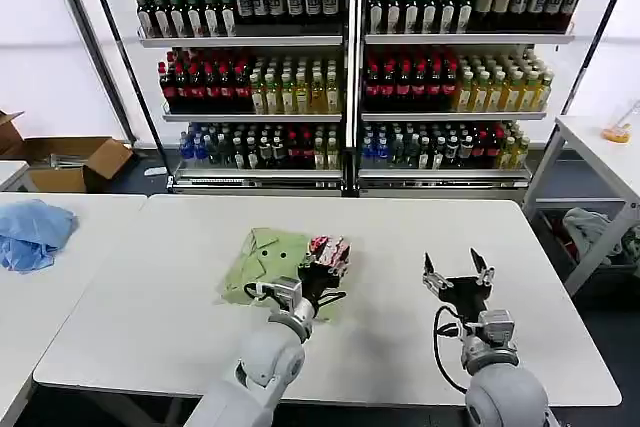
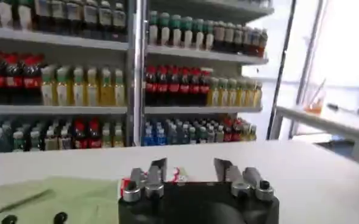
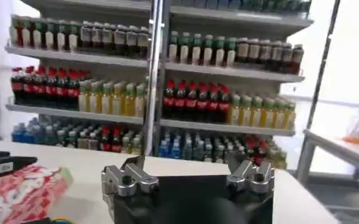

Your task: Fold and organize the clothes.

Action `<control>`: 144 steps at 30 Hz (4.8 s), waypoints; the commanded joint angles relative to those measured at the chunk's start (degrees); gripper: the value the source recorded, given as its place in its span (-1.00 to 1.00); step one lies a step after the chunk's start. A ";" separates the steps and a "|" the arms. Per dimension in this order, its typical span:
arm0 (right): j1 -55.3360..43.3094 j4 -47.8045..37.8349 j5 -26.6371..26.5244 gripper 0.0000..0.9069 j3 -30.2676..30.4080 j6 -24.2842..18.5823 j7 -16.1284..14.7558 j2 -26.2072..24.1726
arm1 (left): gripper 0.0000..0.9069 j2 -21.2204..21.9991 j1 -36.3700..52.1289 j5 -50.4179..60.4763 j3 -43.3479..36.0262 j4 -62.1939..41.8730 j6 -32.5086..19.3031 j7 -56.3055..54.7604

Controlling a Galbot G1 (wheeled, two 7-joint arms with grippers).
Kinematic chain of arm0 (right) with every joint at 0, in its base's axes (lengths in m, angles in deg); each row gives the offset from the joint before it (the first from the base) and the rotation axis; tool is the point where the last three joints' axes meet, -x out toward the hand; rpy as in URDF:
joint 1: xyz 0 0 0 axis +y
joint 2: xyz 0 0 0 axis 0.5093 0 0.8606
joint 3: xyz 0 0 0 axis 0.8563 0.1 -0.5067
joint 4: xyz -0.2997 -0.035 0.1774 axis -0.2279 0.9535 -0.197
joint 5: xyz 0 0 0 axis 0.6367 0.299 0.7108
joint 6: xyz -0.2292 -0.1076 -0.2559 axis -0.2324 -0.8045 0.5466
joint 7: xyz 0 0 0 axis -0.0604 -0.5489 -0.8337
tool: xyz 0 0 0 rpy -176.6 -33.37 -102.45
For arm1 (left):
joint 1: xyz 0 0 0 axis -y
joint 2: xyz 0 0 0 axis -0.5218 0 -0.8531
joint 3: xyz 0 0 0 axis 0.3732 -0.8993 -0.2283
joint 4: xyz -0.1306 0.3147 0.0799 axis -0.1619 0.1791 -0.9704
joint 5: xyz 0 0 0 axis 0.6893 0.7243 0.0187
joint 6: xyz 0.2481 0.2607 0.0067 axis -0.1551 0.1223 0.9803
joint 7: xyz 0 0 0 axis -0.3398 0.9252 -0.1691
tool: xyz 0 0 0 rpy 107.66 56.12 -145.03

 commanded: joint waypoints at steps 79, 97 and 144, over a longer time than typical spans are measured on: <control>-44.46 -48.84 -7.26 1.00 20.38 11.75 -7.50 5.66 | 1.00 -5.55 -19.76 -5.74 26.60 13.39 -2.52 -0.07; -11.65 -15.99 4.85 1.00 7.60 -17.70 -4.55 -0.81 | 1.00 -6.25 -22.03 -2.29 24.32 15.64 -3.31 0.42; 11.97 2.43 7.16 1.00 -1.08 -16.33 -4.69 0.79 | 1.00 -7.43 -28.58 1.16 30.71 19.84 -4.40 2.83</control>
